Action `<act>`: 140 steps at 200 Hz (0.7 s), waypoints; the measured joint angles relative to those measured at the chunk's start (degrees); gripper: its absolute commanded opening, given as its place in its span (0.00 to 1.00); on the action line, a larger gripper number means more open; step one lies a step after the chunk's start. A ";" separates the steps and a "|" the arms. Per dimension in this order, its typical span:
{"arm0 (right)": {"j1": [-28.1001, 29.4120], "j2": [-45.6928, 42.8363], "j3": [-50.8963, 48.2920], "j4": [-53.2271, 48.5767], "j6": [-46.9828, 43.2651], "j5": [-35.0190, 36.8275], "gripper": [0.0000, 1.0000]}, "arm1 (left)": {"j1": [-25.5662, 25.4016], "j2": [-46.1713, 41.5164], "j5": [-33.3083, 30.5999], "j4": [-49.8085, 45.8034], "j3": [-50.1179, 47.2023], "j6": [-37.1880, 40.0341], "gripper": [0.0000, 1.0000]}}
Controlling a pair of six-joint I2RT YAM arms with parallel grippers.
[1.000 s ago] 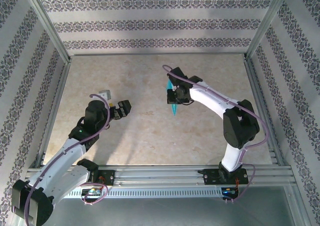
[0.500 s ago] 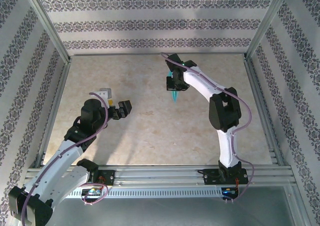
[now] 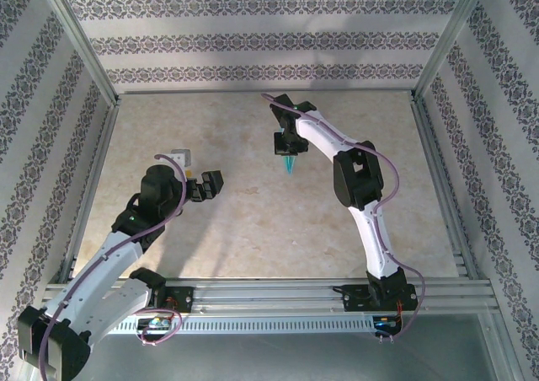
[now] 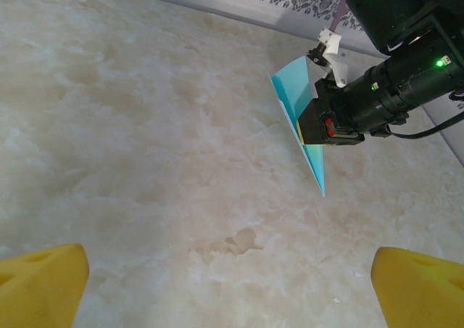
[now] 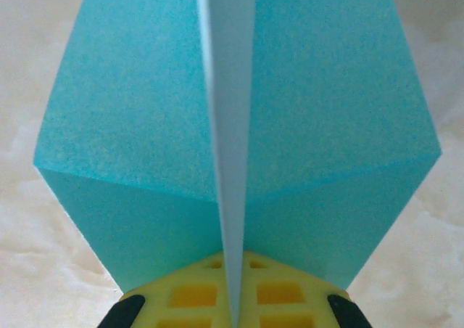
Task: Fold a paper plane with a square sheet of paper (fold left side to right side)
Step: Place the paper plane at the top-center of the table.
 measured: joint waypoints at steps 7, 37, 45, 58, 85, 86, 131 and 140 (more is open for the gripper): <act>0.00 0.28 0.00 -0.04 0.17 0.00 0.04 | 0.00 0.13 0.07 0.00 0.00 0.02 1.00; 0.00 1.18 0.02 -0.02 0.39 0.00 0.05 | 0.00 0.57 0.15 -0.04 0.00 0.22 1.00; 0.00 1.22 0.02 0.00 0.42 0.00 0.06 | 0.00 0.72 0.17 -0.07 0.00 0.20 1.00; 0.00 1.25 0.02 0.04 0.57 0.00 0.06 | 0.00 0.81 0.17 -0.15 0.00 0.22 1.00; 0.00 1.25 -0.28 0.48 0.79 0.00 0.10 | 0.00 0.87 0.17 -0.20 0.00 0.20 1.00; 0.00 1.25 -0.28 0.48 0.79 0.00 0.10 | 0.00 0.87 0.17 -0.20 0.00 0.20 1.00; 0.00 1.25 -1.53 1.51 0.83 -0.02 0.11 | 0.00 0.87 0.17 -0.20 0.00 0.20 1.00; 0.02 1.25 -1.55 1.62 0.81 -0.02 0.11 | 0.00 0.87 0.20 -0.20 0.00 0.20 1.00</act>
